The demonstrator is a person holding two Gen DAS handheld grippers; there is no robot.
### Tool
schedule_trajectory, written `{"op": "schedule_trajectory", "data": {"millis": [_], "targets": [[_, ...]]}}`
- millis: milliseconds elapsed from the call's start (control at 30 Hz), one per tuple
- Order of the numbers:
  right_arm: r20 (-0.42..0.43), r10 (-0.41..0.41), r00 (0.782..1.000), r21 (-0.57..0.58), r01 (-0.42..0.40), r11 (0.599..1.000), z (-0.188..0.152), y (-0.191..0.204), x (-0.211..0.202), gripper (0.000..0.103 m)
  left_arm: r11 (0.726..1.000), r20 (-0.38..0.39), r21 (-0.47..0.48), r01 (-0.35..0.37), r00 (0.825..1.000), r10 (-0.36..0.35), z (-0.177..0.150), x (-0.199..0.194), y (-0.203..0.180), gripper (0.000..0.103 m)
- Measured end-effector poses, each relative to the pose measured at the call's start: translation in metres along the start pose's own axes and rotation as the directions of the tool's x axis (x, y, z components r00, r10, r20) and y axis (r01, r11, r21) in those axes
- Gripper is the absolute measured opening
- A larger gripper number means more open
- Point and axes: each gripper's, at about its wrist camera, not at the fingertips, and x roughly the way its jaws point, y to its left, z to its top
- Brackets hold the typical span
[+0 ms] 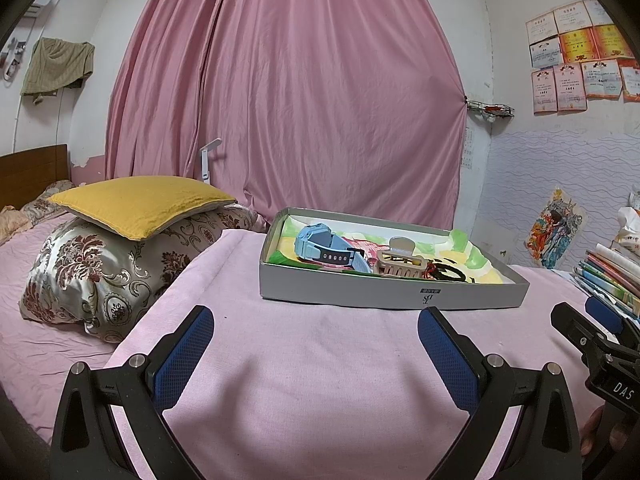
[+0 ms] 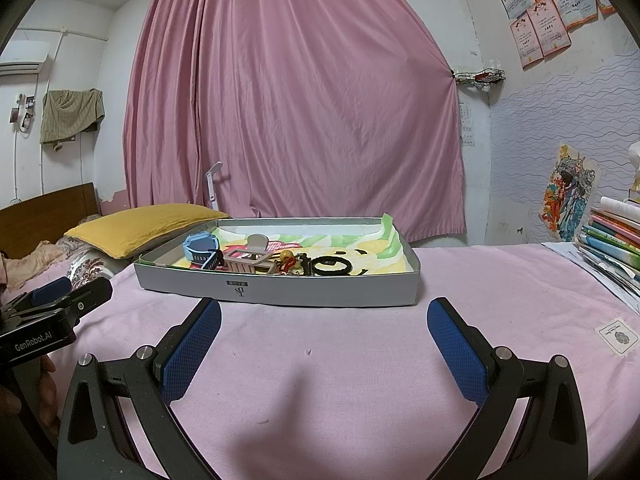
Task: Organize jewelry
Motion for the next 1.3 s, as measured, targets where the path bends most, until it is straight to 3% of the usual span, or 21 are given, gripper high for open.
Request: {"op": "schedule_trajectory", "data": {"millis": [1300], "targets": [[0.0,0.001,1.0,0.001,-0.001,1.0,0.0,0.0002,-0.001,0.101,1.0,-0.016,0.017,-0.002,1.0,0.002,-0.0018,0.0031,-0.0015,0.102]]}}
